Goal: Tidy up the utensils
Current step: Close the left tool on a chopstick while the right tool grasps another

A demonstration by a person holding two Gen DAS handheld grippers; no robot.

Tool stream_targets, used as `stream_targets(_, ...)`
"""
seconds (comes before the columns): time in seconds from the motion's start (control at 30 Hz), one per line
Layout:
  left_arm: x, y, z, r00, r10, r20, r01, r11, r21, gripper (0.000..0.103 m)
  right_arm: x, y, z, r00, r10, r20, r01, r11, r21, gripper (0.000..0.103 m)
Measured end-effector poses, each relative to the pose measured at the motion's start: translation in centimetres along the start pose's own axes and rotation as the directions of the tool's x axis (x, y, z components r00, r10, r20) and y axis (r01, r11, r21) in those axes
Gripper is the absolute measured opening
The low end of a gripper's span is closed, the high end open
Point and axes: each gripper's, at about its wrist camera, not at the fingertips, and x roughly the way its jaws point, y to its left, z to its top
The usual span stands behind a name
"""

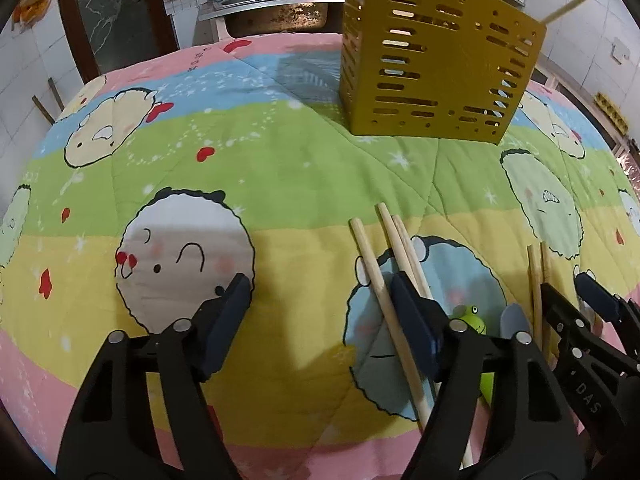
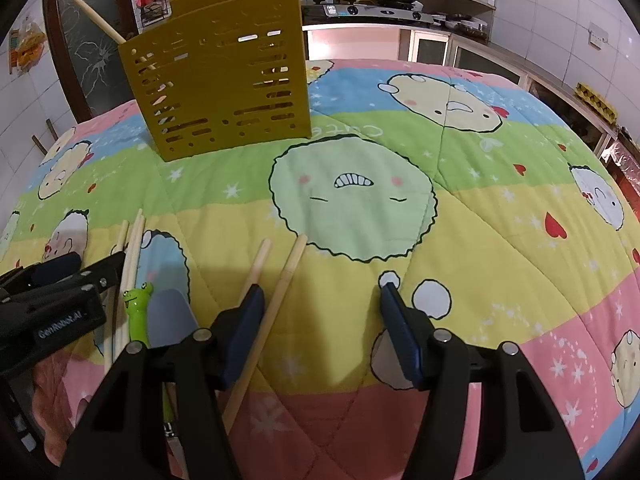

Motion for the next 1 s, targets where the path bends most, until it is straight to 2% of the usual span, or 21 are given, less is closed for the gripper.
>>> stream_targets(0.07, 0.1, 0.0, 0.2, 1.000, -0.012, -0.006, 0.012, 1.000, -0.006, 0.064, 0.1, 0.0, 0.2, 1.000, -0.001, -0.004, 0.001, 1.000, 0.000, 0.056)
stream_targets(0.17, 0.2, -0.2, 1.0, 0.999, -0.031, -0.020, 0.031, 1.000, -0.001, 0.049, 0.4, 0.3, 0.8, 1.000, 0.002, -0.013, -0.002, 1.000, -0.005, 0.044)
stream_targets(0.3, 0.8, -0.4, 2.1, 0.996, -0.071, -0.057, 0.071, 0.997, -0.010, 0.023, 0.8, 0.6, 1.5, 1.000, 0.010, -0.028, -0.010, 1.000, 0.003, 0.032)
stream_targets(0.33, 0.9, -0.5, 2.3, 0.995, -0.074, -0.063, 0.074, 0.997, -0.014, 0.020, 1.0, 0.7, 1.7, 0.999, 0.009, -0.032, -0.009, 1.000, 0.003, 0.029)
stream_targets(0.5, 1.6, -0.4, 3.3, 0.993, -0.085, -0.086, 0.083, 0.996, -0.027, 0.011, 1.5, 0.6, 2.4, 0.999, 0.024, -0.037, -0.023, 0.999, 0.028, 0.012)
stream_targets(0.83, 0.9, 0.3, 3.1, 0.993, -0.112, -0.031, 0.110, 0.992, -0.059, 0.009, 1.0, -0.3, 3.0, 0.998, 0.064, 0.007, -0.064, 0.995, 0.077, 0.011)
stream_targets(1.0, -1.2, 0.7, 3.4, 0.993, -0.107, 0.051, 0.109, 0.993, -0.050, 0.008, -0.6, -0.8, 3.5, 0.995, 0.081, 0.066, -0.087, 0.992, 0.088, 0.011)
